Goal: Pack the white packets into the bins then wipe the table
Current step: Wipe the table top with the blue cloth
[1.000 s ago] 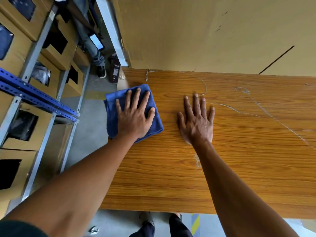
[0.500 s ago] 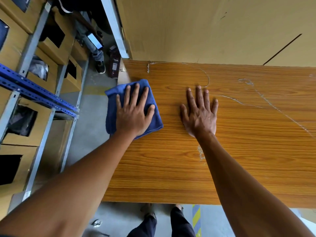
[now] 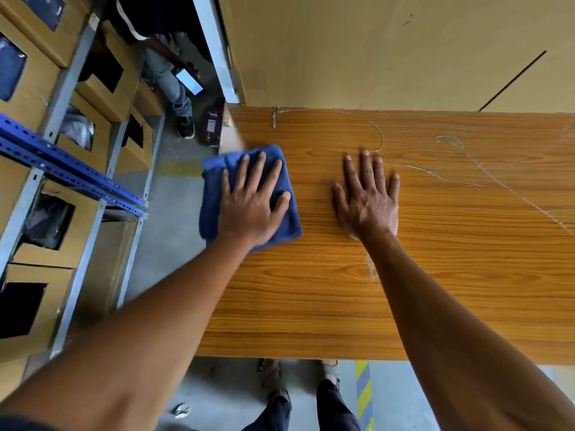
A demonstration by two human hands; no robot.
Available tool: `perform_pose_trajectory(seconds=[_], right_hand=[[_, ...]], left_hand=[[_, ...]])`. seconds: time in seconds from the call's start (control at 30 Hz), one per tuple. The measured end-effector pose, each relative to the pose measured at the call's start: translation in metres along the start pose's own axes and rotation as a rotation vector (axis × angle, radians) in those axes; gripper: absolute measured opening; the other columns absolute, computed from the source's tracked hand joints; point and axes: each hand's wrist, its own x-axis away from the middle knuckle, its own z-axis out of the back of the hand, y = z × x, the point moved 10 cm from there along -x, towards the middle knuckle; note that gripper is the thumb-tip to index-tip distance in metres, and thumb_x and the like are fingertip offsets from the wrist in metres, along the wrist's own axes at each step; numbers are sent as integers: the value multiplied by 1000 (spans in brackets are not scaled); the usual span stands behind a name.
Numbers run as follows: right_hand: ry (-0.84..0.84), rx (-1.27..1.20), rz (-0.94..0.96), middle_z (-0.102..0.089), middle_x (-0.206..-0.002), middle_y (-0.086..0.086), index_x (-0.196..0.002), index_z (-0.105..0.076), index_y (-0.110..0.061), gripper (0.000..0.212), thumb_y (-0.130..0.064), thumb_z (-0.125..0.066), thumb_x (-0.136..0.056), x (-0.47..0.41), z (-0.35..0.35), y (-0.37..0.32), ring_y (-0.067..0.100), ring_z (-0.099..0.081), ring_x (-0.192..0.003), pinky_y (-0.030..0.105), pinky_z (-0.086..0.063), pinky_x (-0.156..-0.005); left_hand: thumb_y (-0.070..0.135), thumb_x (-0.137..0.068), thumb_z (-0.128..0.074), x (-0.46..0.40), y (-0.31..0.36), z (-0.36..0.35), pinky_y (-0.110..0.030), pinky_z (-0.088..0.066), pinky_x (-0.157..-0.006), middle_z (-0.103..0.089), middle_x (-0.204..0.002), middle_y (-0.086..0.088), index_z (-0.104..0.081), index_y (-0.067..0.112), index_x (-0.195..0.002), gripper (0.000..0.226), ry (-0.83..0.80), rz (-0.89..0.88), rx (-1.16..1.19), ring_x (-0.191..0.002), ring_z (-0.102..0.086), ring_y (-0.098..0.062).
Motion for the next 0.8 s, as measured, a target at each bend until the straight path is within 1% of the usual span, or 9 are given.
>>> perform_pose_trajectory(seconds=[0.07, 0.13, 0.23, 0.37, 0.43, 0.5, 0.6, 0.7, 0.8], right_hand=[[-8, -9, -9, 15, -176, -3, -167, 7, -36, 71, -68, -9, -106, 10, 1, -4, 23, 13, -162, 59, -2, -129], [-1, -10, -2, 12, -176, -1, -168, 4, -35, 73, -69, -12, -105, 24, 0, -13, 24, 11, -162, 59, -3, -129], [6, -16, 12, 11, -176, 0, -168, 4, -36, 73, -70, -13, -105, 32, -1, -21, 24, 9, -163, 58, -1, -129], [27, -3, 10, 11, -176, -2, -167, 5, -39, 73, -72, -10, -104, 25, -2, -19, 24, 9, -163, 58, -1, -129], [37, 3, 11, 10, -177, -3, -167, 4, -39, 73, -72, -10, -104, 24, -3, -20, 24, 8, -163, 58, -1, -129], [36, 7, 14, 11, -176, -3, -167, 5, -40, 72, -72, -10, -104, 22, -3, -20, 24, 9, -163, 58, -1, -129], [25, 1, 7, 12, -176, -4, -167, 4, -40, 72, -72, -10, -104, 24, -2, -19, 23, 10, -162, 58, 0, -129], [14, -8, 4, 10, -177, -2, -167, 2, -38, 73, -73, -10, -104, 30, -2, -22, 24, 8, -163, 59, -3, -129], [4, -13, 4, 11, -176, 0, -168, 4, -36, 75, -73, -9, -104, 40, -1, -27, 25, 9, -163, 59, -2, -129]], left_hand=[[65, -105, -31, 32, 9, 1, -64, -10, -127, -15, -177, 1, -24, 36, -167, 69, -10, -22, 2, -163, -11, -29], [66, -105, -30, 34, 8, 2, -64, -9, -127, -12, -178, 1, -21, 37, -168, 70, -25, -32, 0, -164, -8, -28], [71, -103, -24, -7, 1, 2, -64, -7, -128, -9, -178, 3, -17, 40, -168, 72, -33, -22, -6, -164, -6, -27], [74, -101, -14, -79, -15, -1, -63, 0, -128, -1, -178, 6, -9, 42, -168, 75, -81, 54, 35, -164, 1, -25], [74, -101, -13, -98, -19, -1, -63, 2, -128, 2, -178, 6, -7, 41, -168, 75, -97, 67, 40, -164, 3, -25], [73, -101, -12, -98, -18, -3, -63, 1, -128, 2, -178, 5, -7, 40, -169, 76, -101, 60, 33, -164, 4, -26], [72, -102, -15, -52, -6, -5, -63, -3, -129, -2, -178, 3, -11, 38, -169, 75, -90, 26, 41, -164, 0, -27], [67, -105, -28, 23, 13, 0, -64, -11, -127, -12, -178, 1, -21, 36, -168, 71, -32, -30, 20, -164, -8, -28], [65, -105, -32, 67, 20, 1, -64, -13, -127, -11, -178, 2, -22, 36, -168, 70, -50, -61, -10, -164, -7, -28]])
